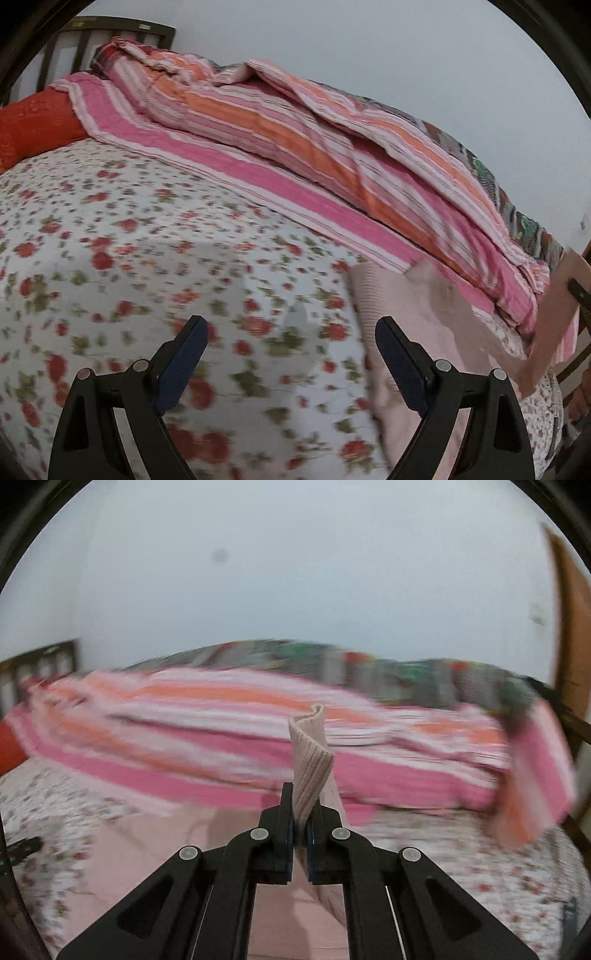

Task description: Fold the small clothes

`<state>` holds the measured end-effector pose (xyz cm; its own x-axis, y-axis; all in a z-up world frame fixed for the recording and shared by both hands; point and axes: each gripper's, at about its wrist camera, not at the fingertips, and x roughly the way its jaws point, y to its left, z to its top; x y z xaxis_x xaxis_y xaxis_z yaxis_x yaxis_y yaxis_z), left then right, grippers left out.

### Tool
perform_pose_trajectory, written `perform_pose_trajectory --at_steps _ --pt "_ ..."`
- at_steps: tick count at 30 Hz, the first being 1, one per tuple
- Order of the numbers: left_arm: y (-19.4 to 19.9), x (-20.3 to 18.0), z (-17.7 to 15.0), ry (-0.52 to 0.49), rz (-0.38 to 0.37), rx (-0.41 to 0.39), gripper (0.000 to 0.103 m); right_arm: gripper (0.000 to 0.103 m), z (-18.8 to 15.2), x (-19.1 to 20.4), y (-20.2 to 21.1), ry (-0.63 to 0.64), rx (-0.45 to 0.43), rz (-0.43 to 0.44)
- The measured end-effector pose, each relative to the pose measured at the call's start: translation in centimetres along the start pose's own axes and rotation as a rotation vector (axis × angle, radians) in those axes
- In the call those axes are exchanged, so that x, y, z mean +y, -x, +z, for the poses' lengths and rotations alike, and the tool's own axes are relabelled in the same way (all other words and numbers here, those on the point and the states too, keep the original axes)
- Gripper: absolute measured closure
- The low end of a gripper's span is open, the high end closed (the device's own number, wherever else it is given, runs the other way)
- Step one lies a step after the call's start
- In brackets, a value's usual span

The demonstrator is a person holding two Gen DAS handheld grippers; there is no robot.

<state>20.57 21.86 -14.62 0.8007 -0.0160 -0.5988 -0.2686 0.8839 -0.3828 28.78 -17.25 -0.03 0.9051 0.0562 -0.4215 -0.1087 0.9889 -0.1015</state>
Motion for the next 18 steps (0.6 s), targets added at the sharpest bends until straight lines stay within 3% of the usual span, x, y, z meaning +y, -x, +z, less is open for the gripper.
perform_pose_trajectory --at_steps 5,10,11,12,14,18 --pt "0.3 2.5 0.4 0.059 0.008 0.005 0.012 0.098 -3.3 12.8 -4.9 0.071 0.131 0.214" --pt "-0.1 3.2 0.6 0.093 0.003 0.009 0.012 0.097 -7.4 19.0 -8.9 0.124 0.292 0.299" --pt "-0.2 3.0 0.6 0.092 -0.004 0.015 0.012 0.090 -7.9 19.1 -9.4 0.120 0.313 0.309" --pt "-0.3 2.9 0.6 0.086 -0.006 0.017 0.012 0.069 -8.4 19.1 -9.9 0.108 0.346 0.343" --pt "-0.3 2.4 0.5 0.067 -0.005 0.017 0.012 0.041 -8.9 18.8 -10.2 0.089 0.414 0.400" --pt "-0.5 0.9 0.2 0.031 -0.036 0.024 0.012 0.031 -8.5 15.7 -7.4 0.062 0.337 0.439"
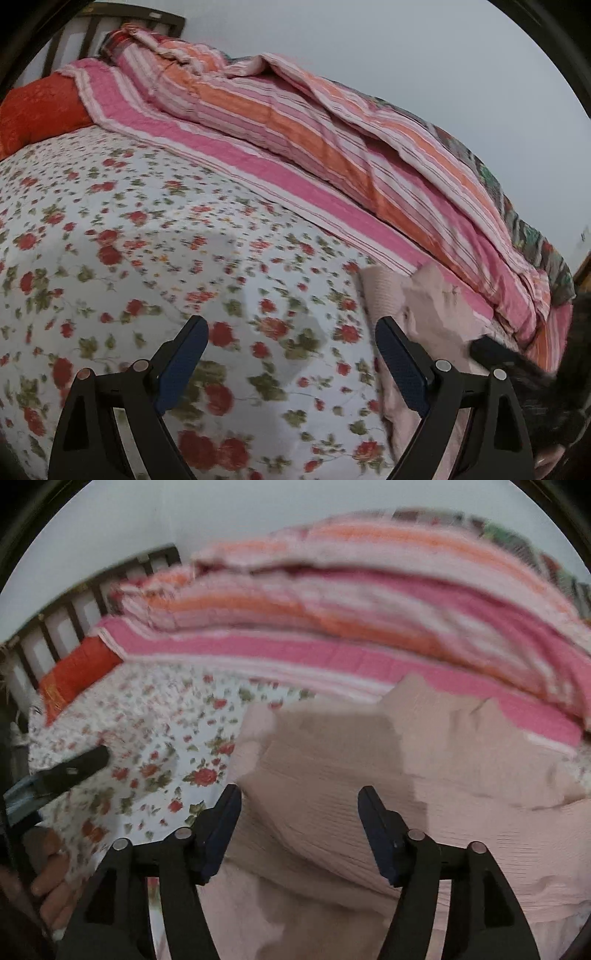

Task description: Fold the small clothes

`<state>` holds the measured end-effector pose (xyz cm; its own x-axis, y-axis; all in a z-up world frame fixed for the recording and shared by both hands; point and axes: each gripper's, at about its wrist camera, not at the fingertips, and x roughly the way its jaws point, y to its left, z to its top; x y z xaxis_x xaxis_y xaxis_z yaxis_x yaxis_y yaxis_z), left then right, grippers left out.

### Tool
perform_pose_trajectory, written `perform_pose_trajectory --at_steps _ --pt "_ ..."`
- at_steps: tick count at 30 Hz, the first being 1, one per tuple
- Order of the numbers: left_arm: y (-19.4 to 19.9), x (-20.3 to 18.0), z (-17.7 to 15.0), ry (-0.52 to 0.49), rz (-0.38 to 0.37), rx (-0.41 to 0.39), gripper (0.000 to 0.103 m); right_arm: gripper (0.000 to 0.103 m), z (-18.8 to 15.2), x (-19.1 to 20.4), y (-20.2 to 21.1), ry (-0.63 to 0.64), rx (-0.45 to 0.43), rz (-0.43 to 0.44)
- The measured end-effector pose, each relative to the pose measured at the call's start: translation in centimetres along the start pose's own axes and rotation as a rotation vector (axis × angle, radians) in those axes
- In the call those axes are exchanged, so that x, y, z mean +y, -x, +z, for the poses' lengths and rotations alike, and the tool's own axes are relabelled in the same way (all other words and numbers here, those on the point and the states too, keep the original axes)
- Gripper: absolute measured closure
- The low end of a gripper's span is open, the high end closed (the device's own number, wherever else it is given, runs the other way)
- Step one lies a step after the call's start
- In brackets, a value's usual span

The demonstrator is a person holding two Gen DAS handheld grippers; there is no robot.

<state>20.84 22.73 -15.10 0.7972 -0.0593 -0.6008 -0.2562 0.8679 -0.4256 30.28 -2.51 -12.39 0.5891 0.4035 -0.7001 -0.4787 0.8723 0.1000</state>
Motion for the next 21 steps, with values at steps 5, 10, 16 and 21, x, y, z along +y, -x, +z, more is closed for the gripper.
perform_pose_trajectory --at_steps 5,10,16,21 --pt "-0.6 -2.9 -0.7 -0.036 -0.096 0.030 0.013 0.027 -2.0 -6.4 7.7 -0.060 -0.167 -0.063" --pt "-1.2 -6.9 -1.7 -0.089 -0.198 0.063 0.017 0.027 -4.9 -14.6 12.0 -0.180 -0.196 -0.290" --pt "-2.8 -10.8 -3.4 -0.127 -0.207 0.108 0.036 0.027 -9.3 -21.9 12.8 -0.387 -0.173 -0.353" --pt "-4.3 -11.8 -4.2 -0.123 -0.145 0.148 0.037 0.031 -11.1 -23.9 11.8 -0.450 -0.139 -0.308"
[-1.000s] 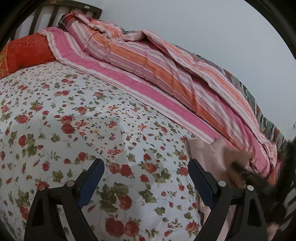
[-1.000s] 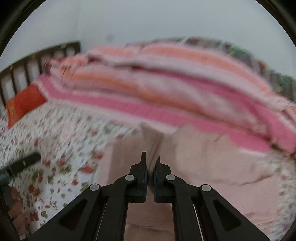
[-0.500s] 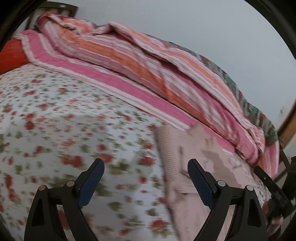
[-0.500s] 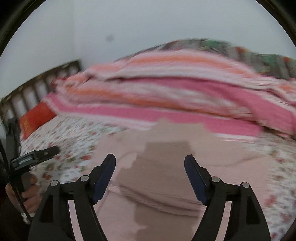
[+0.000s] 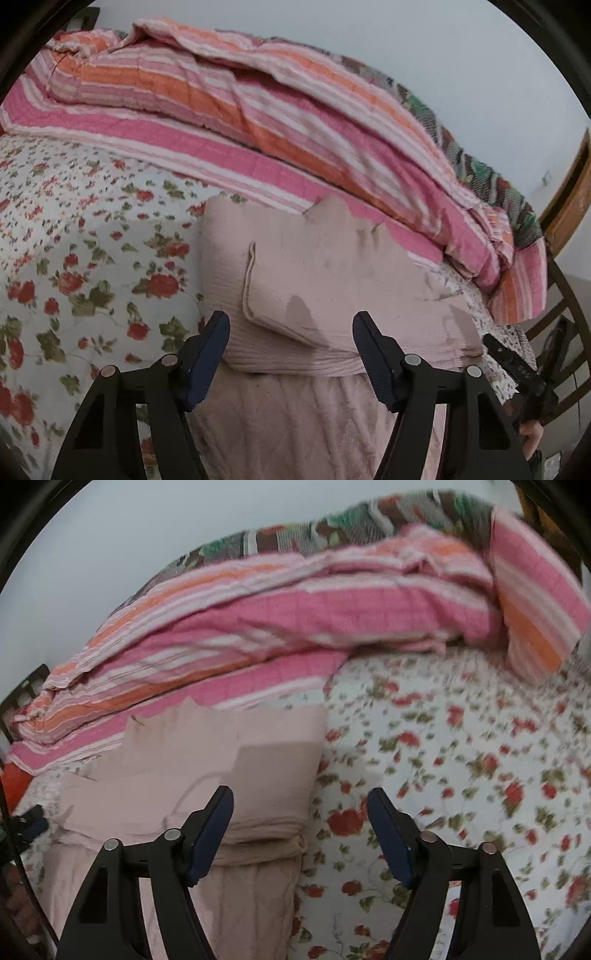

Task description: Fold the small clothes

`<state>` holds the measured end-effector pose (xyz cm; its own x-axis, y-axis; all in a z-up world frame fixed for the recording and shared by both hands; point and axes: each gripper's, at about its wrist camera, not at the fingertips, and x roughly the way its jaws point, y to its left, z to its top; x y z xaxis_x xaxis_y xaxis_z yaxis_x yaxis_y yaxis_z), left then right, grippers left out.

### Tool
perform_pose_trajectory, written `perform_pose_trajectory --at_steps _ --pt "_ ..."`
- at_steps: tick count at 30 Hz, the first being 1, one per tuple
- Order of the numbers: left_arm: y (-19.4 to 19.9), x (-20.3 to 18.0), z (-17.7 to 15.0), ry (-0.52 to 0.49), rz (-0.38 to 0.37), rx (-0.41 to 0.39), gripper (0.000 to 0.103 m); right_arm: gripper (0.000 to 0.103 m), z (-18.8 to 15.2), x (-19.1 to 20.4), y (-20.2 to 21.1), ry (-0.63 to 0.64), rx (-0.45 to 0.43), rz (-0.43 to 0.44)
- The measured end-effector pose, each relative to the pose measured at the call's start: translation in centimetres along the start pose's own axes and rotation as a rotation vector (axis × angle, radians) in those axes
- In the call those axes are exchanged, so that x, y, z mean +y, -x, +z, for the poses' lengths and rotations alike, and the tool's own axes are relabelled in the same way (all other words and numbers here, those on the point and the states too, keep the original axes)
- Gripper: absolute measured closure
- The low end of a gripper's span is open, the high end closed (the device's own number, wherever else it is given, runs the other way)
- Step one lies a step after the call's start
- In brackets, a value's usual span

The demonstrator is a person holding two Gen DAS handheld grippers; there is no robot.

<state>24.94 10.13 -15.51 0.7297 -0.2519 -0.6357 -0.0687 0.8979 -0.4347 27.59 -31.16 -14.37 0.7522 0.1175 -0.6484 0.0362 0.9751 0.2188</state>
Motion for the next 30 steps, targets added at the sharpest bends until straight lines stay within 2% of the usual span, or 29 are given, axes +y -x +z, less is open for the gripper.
perform_pose_trajectory --at_steps 2,3,9,12,18,19,20,24,27,30 --pt "-0.5 0.1 -0.3 0.009 0.057 0.004 0.038 0.031 -0.1 -0.2 0.1 -0.005 -0.007 0.007" --pt "-0.6 0.2 -0.3 0.007 0.062 0.001 0.038 0.031 -0.1 -0.1 0.2 -0.004 -0.010 0.006" --pt "-0.7 -0.6 -0.4 -0.015 0.004 0.000 0.048 0.031 -0.3 -0.1 -0.2 -0.002 0.013 0.017" --pt "-1.8 -1.1 -0.3 -0.023 0.009 0.027 0.060 0.031 -0.3 -0.3 -0.1 -0.008 0.010 0.028" --pt "-2.7 -0.3 0.4 0.061 0.008 0.019 0.068 0.031 -0.5 -0.5 -0.1 -0.025 0.010 0.040" --pt "-2.7 -0.1 0.5 0.076 0.008 0.011 0.074 0.031 -0.5 -0.6 -0.2 -0.027 0.010 0.043" --pt "-2.8 0.1 0.6 0.088 0.006 0.002 0.095 0.031 -0.5 -0.6 -0.2 -0.029 0.011 0.046" --pt "-1.4 0.6 0.9 0.085 -0.017 -0.070 0.097 0.031 -0.1 -0.3 -0.1 -0.017 0.007 0.050" --pt "0.7 0.9 1.0 0.065 0.033 -0.148 0.097 0.029 0.3 0.2 0.5 0.006 -0.026 0.043" --pt "0.3 2.2 1.1 0.074 0.076 -0.115 0.097 0.029 0.7 0.5 0.9 0.023 -0.063 -0.002"
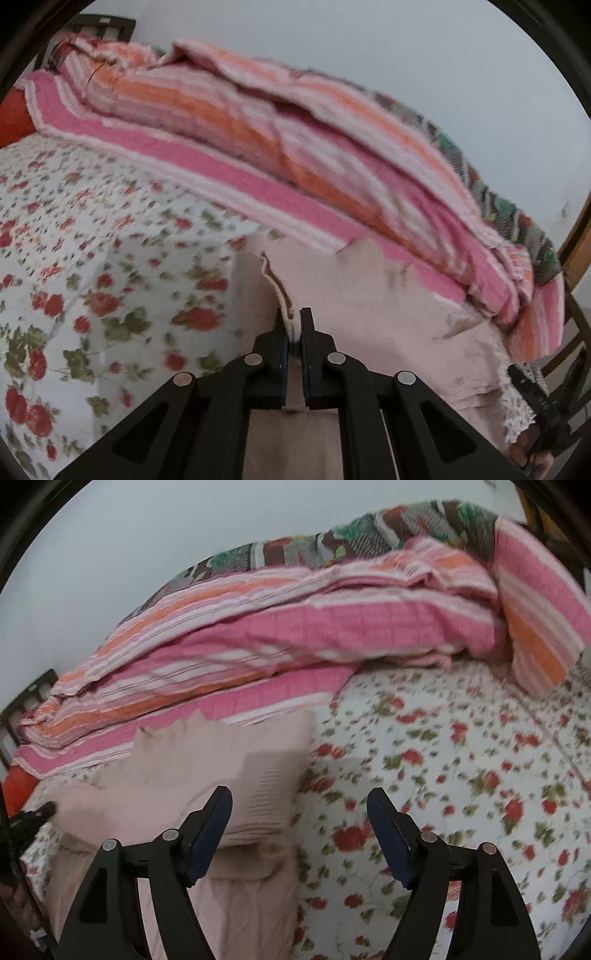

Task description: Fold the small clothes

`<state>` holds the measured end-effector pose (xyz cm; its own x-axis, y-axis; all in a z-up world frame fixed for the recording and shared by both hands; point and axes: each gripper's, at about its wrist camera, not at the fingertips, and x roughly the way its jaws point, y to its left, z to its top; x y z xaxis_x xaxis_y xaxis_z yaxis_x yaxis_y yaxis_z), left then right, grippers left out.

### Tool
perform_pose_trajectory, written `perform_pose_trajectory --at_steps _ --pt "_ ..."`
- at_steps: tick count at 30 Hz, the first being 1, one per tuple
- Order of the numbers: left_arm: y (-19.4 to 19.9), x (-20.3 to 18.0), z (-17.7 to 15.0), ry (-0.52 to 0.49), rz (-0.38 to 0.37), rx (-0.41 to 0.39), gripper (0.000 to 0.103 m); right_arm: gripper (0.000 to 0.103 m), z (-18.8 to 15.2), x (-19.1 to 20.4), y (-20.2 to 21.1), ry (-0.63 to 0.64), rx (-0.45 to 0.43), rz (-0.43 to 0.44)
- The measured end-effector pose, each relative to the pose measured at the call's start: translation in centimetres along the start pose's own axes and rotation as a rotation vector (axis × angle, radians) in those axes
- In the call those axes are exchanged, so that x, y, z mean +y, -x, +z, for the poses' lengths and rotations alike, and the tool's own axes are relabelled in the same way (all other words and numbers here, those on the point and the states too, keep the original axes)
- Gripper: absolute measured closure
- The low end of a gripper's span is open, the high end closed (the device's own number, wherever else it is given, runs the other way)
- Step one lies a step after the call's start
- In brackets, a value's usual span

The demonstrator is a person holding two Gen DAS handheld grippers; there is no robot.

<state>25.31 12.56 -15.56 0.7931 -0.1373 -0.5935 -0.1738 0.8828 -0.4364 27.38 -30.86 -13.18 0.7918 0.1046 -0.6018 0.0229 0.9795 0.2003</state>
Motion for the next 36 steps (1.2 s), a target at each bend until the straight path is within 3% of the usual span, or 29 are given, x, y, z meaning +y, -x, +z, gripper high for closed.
perform_pose_trajectory --at_steps 3,6,10,13,16,21,26,28,32,36 --pt "-1.9 0.7 -0.5 0.018 0.023 0.104 0.096 0.029 -0.1 0.2 -0.8 0.013 0.025 -0.004" --pt "-1.5 0.3 -0.5 -0.019 0.041 0.095 0.092 0.029 -0.4 0.6 -2.3 0.043 0.084 -0.006" --pt "-0.2 -0.3 0.0 -0.057 0.077 0.020 0.073 0.034 -0.4 0.5 -2.5 0.046 0.107 -0.007" --pt "0.6 -0.5 0.4 -0.056 0.051 -0.021 0.062 0.034 -0.1 0.3 -1.8 0.038 0.065 -0.013" --pt "1.4 -0.5 0.6 -0.038 0.009 -0.063 0.040 0.034 -0.4 0.5 -3.0 0.051 0.114 0.002" --pt "1.1 -1.2 0.5 -0.063 0.004 -0.050 0.039 0.036 -0.8 -0.2 -4.4 0.021 0.191 -0.059" --pt "0.9 -1.3 0.4 -0.070 -0.003 -0.043 0.039 0.045 -0.1 -1.1 -2.1 -0.021 0.080 -0.092" --pt "1.0 -1.2 0.5 -0.055 -0.023 -0.045 0.039 0.045 0.3 -1.4 -1.6 -0.053 0.047 -0.043" --pt "0.0 -1.2 0.3 -0.044 -0.033 -0.007 0.039 0.045 0.2 -0.4 -2.9 -0.044 0.101 0.088" --pt "-3.2 -1.7 -0.8 -0.094 0.097 0.123 0.041 0.047 -0.9 0.9 -5.4 0.058 0.214 -0.045"
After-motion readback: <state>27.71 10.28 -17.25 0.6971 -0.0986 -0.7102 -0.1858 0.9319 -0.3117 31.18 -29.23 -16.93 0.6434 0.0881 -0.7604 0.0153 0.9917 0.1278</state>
